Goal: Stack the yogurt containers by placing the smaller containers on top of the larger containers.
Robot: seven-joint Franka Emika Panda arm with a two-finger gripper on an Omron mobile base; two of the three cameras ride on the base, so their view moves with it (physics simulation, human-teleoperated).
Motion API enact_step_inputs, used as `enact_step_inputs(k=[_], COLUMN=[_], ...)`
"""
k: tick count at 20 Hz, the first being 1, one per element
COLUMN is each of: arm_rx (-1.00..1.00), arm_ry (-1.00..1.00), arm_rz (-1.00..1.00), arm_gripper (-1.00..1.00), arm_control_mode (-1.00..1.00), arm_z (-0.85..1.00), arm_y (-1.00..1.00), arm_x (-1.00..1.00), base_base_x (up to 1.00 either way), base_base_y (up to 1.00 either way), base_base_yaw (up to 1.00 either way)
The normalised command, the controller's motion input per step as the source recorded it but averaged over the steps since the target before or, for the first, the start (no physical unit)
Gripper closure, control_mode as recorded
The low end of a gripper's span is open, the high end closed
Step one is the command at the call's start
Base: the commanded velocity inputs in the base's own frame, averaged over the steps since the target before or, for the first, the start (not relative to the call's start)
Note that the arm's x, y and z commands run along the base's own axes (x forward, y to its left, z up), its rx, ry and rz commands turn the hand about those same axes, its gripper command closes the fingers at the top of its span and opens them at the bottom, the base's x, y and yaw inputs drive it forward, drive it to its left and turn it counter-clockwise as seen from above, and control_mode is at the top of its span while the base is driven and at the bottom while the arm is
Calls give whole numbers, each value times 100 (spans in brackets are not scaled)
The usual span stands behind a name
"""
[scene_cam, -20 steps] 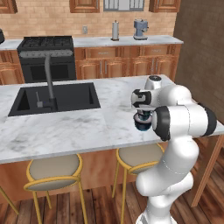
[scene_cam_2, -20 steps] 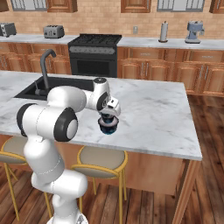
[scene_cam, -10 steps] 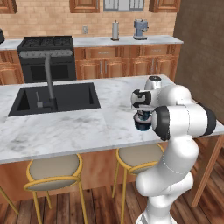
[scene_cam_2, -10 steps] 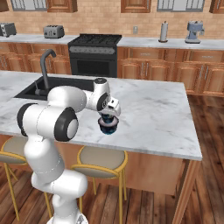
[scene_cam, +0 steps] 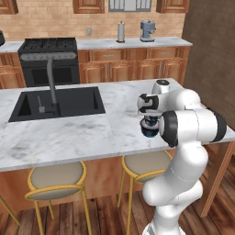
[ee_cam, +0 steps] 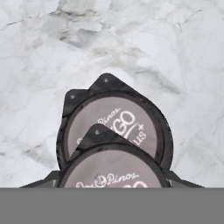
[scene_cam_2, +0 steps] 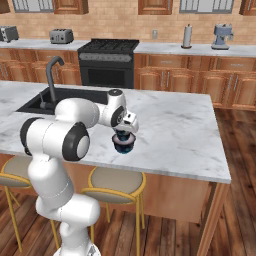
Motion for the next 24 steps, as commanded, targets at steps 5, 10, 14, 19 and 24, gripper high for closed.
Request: enact_step_inputs(k=[5, 10, 14, 19, 24], arm_rx=[0, 0, 0, 0, 0], arm_ry=[0, 0, 2, 3, 1], arm_rz=[2, 2, 2, 1, 1], arm_gripper=[100, 100, 100, -100, -100], arm_control_mode=[-100, -100, -100, -100, -100], arm_z=[0, 0, 0, 0, 0], arm_y=[-10, -4, 0, 0, -7], arm_x=[5, 11, 22, 12, -5], base_base_x=[0, 0, 0, 0, 0], base_base_y=[0, 0, 0, 0, 0], base_base_yaw=[0, 0, 0, 0, 0])
